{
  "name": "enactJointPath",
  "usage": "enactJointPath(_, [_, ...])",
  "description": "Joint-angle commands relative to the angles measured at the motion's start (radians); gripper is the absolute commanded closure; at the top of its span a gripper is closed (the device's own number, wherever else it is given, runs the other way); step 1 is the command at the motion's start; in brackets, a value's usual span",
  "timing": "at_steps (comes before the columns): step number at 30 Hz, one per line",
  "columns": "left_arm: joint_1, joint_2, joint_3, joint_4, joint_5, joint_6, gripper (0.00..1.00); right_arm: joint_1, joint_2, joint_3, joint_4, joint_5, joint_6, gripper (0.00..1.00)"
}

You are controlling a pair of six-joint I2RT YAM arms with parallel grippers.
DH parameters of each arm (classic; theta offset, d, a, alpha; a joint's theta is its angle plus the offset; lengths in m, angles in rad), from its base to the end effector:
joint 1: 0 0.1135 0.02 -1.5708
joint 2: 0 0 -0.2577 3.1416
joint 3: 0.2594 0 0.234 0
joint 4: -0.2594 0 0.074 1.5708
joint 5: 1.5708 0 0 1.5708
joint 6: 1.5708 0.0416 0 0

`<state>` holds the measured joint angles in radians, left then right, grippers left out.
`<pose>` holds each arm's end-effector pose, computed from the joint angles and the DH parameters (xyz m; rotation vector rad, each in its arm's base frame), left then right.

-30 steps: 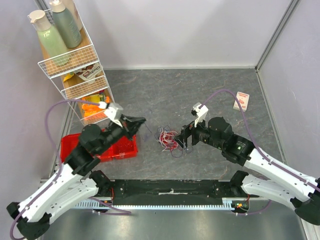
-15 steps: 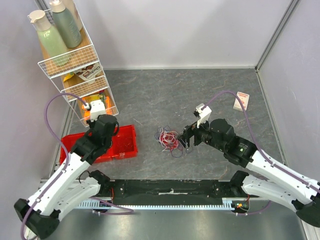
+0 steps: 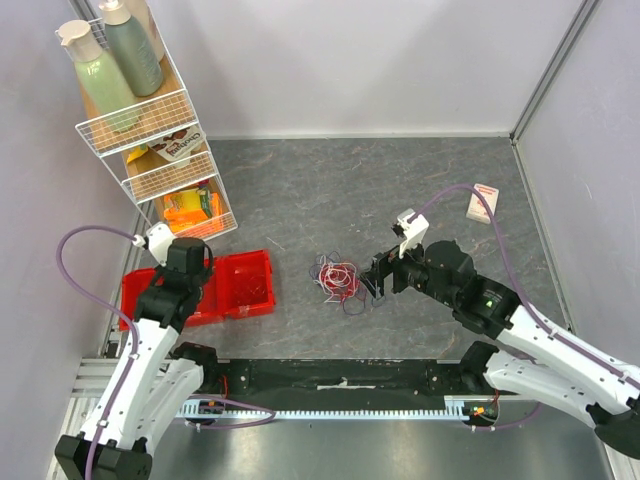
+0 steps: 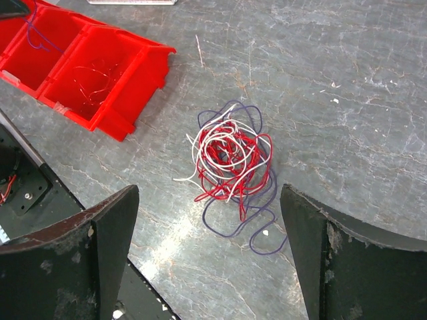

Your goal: Untangle the cables

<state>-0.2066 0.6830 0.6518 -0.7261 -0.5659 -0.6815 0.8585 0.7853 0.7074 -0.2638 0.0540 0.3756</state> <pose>0.1292 -0.0043 0.2541 -0.7772 2.0521 0.1687 0.1172 0.1323 0.2992 -0.4390 1.9414 0.7688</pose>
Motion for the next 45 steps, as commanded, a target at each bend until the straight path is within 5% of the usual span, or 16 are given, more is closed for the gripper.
enactJointPath(1, [0.006, -0.026, 0.014, -0.051, 0.104, -0.134, 0.98, 0.001, 0.031, 0.003, 0.038, -0.003, -0.007, 0.06])
enactJointPath(12, [0.006, -0.097, 0.043, -0.131, 0.245, -0.225, 0.95, 0.001, 0.032, -0.025, 0.067, -0.023, 0.019, 0.06])
enactJointPath(13, [0.007, -0.097, 0.039, -0.134, 0.218, -0.227, 0.88, 0.001, 0.031, -0.026, 0.066, -0.023, 0.014, 0.06])
enactJointPath(17, [0.006, -0.128, 0.052, -0.193, 0.107, -0.268, 0.31, 0.001, 0.022, -0.023, 0.058, -0.017, 0.014, 0.06])
enactJointPath(20, [0.007, -0.175, 0.083, -0.24, 0.046, -0.306, 0.1, 0.001, 0.02, -0.025, 0.046, -0.017, 0.023, 0.06])
enactJointPath(24, [0.006, -0.181, 0.109, -0.153, 0.082, -0.23, 0.15, -0.001, 0.048, -0.042, 0.046, 0.01, 0.046, 0.06])
enactJointPath(28, [0.006, -0.123, 0.082, 0.112, 0.454, -0.073, 0.21, 0.001, 0.124, -0.045, 0.026, 0.076, 0.13, 0.06])
enactJointPath(34, [-0.069, 0.175, 0.058, 0.479, 1.01, -0.115, 0.28, 0.001, 0.278, -0.069, 0.035, 0.063, 0.227, 0.12])
enactJointPath(39, [-0.408, 0.499, 0.287, 0.476, 0.968, 0.011, 0.32, -0.004, 0.342, -0.085, 0.061, 0.07, 0.189, 0.37])
enactJointPath(45, [-0.419, 0.791, 0.468, 0.446, 0.992, -0.003, 0.51, -0.007, 0.361, -0.128, 0.178, -0.005, 0.128, 0.54])
